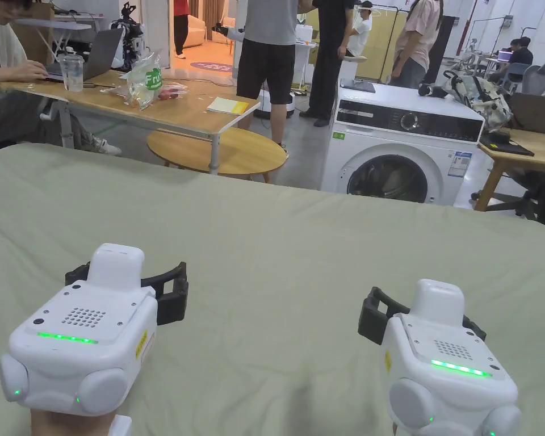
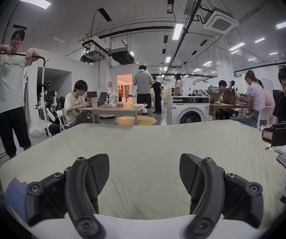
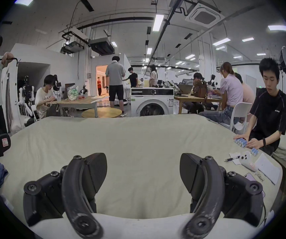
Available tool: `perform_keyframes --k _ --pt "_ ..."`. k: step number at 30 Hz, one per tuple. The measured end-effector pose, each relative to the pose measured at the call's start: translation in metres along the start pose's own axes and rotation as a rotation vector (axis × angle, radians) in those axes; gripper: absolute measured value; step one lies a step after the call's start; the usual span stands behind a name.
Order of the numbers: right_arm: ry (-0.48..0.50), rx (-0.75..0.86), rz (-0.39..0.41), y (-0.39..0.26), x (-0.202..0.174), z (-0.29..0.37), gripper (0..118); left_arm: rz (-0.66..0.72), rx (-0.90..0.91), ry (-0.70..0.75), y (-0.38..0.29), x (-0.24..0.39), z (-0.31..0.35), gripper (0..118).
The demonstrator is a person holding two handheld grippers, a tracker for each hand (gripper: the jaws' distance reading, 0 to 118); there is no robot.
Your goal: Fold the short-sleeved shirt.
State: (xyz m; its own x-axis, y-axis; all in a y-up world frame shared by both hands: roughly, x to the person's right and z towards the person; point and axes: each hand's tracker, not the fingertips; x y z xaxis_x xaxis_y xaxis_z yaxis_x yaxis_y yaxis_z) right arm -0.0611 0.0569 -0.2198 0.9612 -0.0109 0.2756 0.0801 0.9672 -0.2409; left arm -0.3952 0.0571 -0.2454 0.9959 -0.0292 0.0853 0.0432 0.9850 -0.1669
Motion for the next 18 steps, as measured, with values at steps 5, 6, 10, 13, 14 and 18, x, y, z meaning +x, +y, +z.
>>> perform_keyframes --k 5,6,10,13,14,18 --pt "-0.001 0.027 0.005 -0.0007 -0.0009 0.0043 88 0.007 -0.002 0.002 -0.0012 -0.0019 0.0012 85" --pt "-0.009 0.019 0.011 0.0004 -0.0011 0.0037 88 0.010 -0.001 0.001 -0.0013 -0.0027 0.0017 85" --pt "0.030 -0.018 -0.039 0.0026 0.0042 0.0020 88 0.018 0.001 0.005 -0.0009 -0.0043 0.0029 85" --pt "0.062 -0.049 -0.057 0.0032 0.0065 -0.0005 88 0.024 0.003 0.012 -0.0007 -0.0057 0.0030 85" --pt "0.061 -0.053 -0.062 0.0030 0.0063 -0.0017 88 0.027 0.003 0.013 -0.0006 -0.0063 0.0031 85" --pt "0.070 -0.073 -0.076 0.0018 0.0065 -0.0051 88 0.030 0.000 0.012 -0.0015 -0.0076 0.0027 85"
